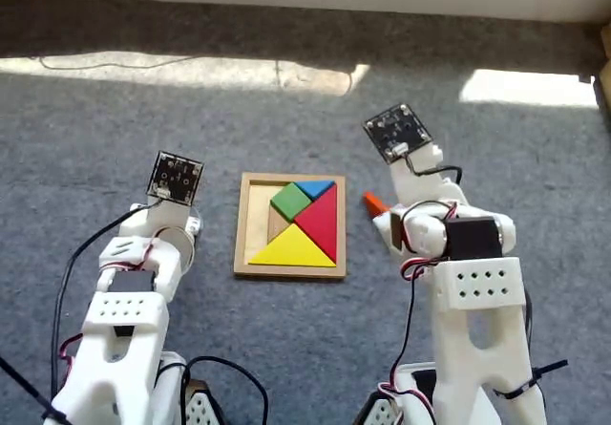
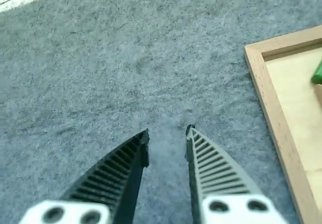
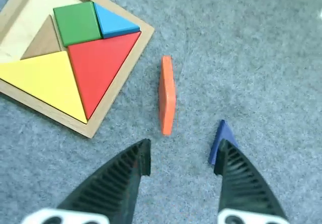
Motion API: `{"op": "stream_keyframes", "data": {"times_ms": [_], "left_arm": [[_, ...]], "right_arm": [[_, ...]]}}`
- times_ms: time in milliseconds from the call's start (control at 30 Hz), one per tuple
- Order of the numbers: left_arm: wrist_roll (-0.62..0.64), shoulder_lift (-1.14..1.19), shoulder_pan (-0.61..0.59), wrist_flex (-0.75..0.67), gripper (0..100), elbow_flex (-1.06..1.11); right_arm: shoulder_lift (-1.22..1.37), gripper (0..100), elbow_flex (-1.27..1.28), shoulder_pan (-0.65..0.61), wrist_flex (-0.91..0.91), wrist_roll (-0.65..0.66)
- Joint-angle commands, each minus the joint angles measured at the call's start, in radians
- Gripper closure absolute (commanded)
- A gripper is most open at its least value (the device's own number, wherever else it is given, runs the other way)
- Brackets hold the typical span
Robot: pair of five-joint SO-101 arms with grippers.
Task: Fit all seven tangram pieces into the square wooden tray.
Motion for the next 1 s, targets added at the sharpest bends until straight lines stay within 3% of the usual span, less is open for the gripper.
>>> {"op": "stream_keyframes", "data": {"times_ms": [0,233,400,700,967], "left_arm": [[0.002,-0.027,-0.01,0.0,86,-0.005],[0.002,-0.027,-0.01,0.0,86,-0.002],[0.002,-0.027,-0.01,0.0,86,-0.002],[0.002,-0.027,-0.01,0.0,87,-0.002],[0.002,-0.027,-0.01,0.0,87,-0.002]], "right_arm": [[0.005,80.7,0.008,-0.012,-0.028,-0.012],[0.007,80.7,0.219,-0.01,-0.308,-0.021],[0.027,80.7,0.251,-0.012,-0.429,-0.13],[0.438,81.0,0.047,-0.045,-0.423,-0.135],[0.633,81.2,-0.131,-0.042,-0.36,-0.133]]}}
